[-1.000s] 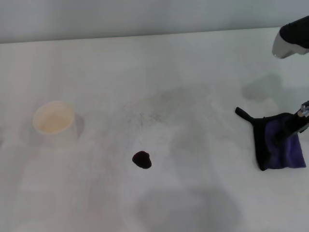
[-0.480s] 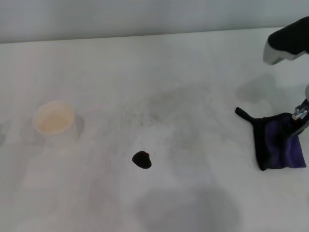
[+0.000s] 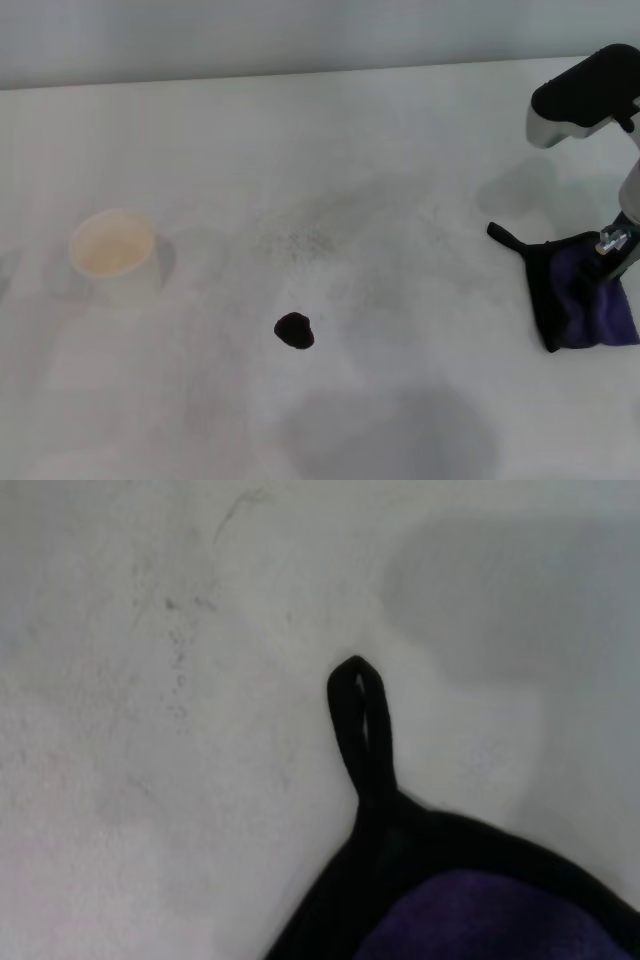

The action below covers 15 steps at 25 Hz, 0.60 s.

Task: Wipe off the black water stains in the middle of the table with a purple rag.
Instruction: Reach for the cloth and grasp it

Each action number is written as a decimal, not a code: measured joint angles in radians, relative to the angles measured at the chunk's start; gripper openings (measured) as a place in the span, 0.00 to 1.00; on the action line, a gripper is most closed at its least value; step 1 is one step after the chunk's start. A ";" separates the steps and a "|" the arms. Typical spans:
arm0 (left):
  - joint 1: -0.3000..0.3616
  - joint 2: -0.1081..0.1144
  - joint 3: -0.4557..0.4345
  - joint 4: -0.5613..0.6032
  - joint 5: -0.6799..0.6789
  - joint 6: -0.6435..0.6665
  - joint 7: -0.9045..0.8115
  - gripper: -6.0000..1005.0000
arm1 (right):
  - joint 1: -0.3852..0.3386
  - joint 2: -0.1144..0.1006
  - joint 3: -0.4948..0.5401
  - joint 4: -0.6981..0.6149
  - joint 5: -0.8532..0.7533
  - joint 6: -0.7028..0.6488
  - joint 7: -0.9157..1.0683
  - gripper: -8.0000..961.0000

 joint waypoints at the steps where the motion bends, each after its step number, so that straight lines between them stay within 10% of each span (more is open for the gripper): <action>1: 0.000 0.000 0.000 0.000 0.000 0.000 0.000 0.86 | 0.000 0.000 -0.009 0.000 -0.002 -0.001 0.000 0.66; 15: 0.000 -0.002 0.000 -0.001 0.000 0.000 0.000 0.86 | -0.007 0.002 -0.039 0.005 -0.028 -0.003 0.002 0.18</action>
